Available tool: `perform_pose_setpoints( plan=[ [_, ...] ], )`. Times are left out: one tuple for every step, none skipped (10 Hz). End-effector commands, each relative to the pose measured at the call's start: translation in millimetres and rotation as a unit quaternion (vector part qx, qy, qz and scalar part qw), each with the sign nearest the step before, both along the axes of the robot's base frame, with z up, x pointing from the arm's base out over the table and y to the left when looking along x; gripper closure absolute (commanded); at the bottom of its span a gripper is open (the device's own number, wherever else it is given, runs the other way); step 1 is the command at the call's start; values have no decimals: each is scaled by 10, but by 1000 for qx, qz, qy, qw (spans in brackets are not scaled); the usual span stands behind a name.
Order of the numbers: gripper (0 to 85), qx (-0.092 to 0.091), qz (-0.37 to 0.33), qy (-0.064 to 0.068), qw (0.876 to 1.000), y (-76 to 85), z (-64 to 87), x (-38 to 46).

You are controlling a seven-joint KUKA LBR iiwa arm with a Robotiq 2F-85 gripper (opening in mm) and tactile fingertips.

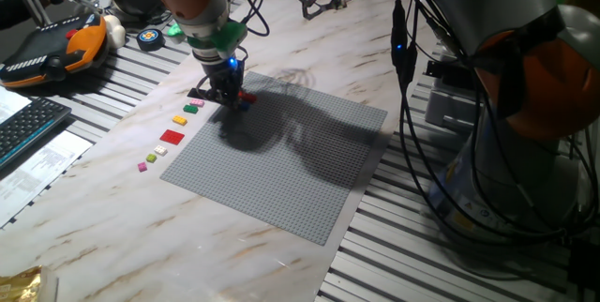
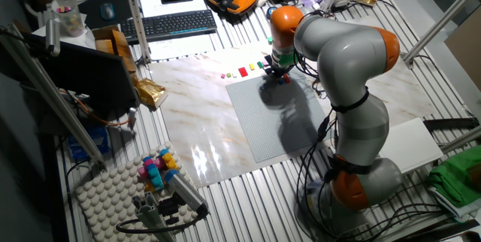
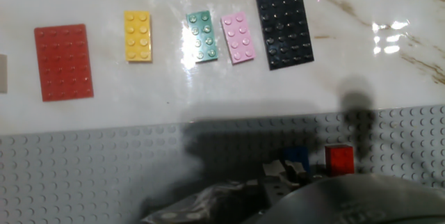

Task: Stack small Lego blocks one on top of the other

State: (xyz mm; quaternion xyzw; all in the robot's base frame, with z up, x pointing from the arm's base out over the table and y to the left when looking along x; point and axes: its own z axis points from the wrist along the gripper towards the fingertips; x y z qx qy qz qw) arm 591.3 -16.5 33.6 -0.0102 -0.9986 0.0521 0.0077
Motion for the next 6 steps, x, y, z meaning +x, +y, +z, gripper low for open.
perform_pose_setpoints(
  plan=[
    [807,1,0,0,1000,-2,-10,0],
    [810,4,-2,0,1000,0,-25,2],
    [810,2,-5,-1,1000,10,-36,5],
    [810,-1,-7,-2,1000,16,-34,7],
    [810,-1,-8,-2,1000,15,-35,6],
    [810,-1,-10,-3,1000,13,-37,6]
  ],
)
